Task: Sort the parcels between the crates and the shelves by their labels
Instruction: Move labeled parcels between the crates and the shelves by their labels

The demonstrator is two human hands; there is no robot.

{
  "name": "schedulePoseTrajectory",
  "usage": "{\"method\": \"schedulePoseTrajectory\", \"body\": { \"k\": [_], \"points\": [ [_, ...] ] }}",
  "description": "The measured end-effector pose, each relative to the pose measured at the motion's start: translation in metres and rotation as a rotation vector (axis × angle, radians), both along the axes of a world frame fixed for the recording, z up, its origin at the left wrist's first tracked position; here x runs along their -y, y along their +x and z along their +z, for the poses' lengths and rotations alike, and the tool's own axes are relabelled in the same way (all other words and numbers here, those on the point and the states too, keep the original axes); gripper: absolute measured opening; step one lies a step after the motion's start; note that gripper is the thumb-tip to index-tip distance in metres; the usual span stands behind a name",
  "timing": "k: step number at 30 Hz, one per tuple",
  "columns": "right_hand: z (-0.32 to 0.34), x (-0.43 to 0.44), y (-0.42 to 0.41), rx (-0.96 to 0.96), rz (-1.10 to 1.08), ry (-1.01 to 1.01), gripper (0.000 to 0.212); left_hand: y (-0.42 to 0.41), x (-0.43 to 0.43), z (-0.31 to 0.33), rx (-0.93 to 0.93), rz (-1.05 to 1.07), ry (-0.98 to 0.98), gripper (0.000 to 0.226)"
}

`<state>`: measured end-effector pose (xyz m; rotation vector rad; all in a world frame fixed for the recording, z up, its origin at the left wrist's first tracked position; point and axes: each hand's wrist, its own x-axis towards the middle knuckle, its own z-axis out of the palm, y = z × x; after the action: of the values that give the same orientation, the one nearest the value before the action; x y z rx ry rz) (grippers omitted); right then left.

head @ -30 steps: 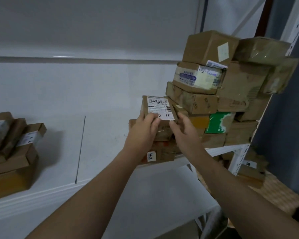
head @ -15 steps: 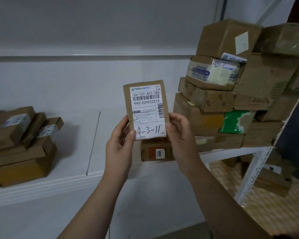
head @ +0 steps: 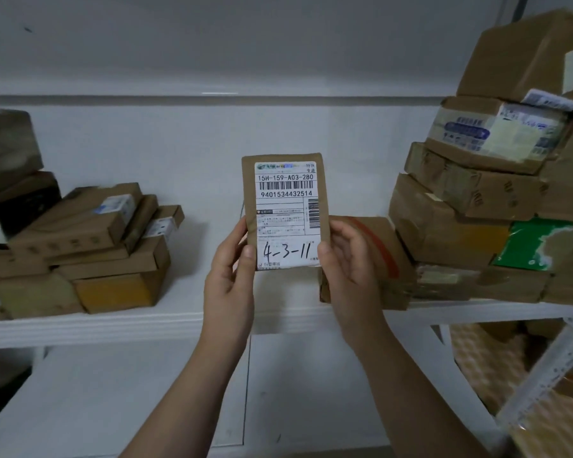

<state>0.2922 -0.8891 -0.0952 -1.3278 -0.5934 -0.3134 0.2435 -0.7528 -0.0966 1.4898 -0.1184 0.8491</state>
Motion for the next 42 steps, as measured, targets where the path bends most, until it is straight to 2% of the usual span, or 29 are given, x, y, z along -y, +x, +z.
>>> {"method": "schedulePoseTrajectory", "body": {
  "k": [2,4,7,11,16,20,23,27,29,35,39,42],
  "points": [
    [0.0,-0.013,-0.002,0.014,0.03,-0.02,0.029,-0.005,-0.009,0.002,-0.056,0.034,0.073,0.045],
    [0.002,-0.027,-0.004,0.057,0.078,-0.023,0.038,-0.012,-0.019,0.006,-0.102,0.028,0.147,0.063],
    [0.011,-0.048,-0.004,0.111,0.149,-0.021,0.053,-0.022,-0.04,0.017,-0.092,0.094,0.293,0.08],
    [0.028,-0.08,-0.001,0.18,0.146,-0.157,0.074,-0.037,-0.088,0.041,-0.006,0.255,0.37,0.073],
    [0.048,-0.147,-0.011,0.245,0.191,-0.133,0.073,-0.064,-0.149,0.068,0.042,0.435,0.504,0.059],
    [0.069,-0.208,-0.02,0.26,0.163,-0.164,0.07,-0.078,-0.195,0.088,0.059,0.705,0.727,0.051],
    [0.078,-0.244,-0.023,0.281,0.074,-0.261,0.08,-0.083,-0.224,0.103,-0.041,0.802,0.88,0.049],
    [0.069,-0.273,-0.023,0.386,-0.08,-0.612,0.092,-0.078,-0.255,0.112,-0.256,0.771,1.128,0.052],
    [0.066,-0.282,-0.021,0.392,-0.146,-0.699,0.093,-0.076,-0.267,0.111,-0.327,0.759,1.217,0.054],
    [0.069,-0.295,-0.02,0.495,-0.245,-0.77,0.086,-0.083,-0.285,0.103,-0.178,0.784,1.285,0.044],
    [0.071,-0.289,-0.022,0.501,-0.222,-0.786,0.084,-0.085,-0.282,0.097,-0.104,0.712,1.278,0.041],
    [0.07,-0.274,-0.025,0.503,-0.263,-0.744,0.073,-0.084,-0.273,0.094,-0.044,0.634,1.253,0.035]
  ]
}}
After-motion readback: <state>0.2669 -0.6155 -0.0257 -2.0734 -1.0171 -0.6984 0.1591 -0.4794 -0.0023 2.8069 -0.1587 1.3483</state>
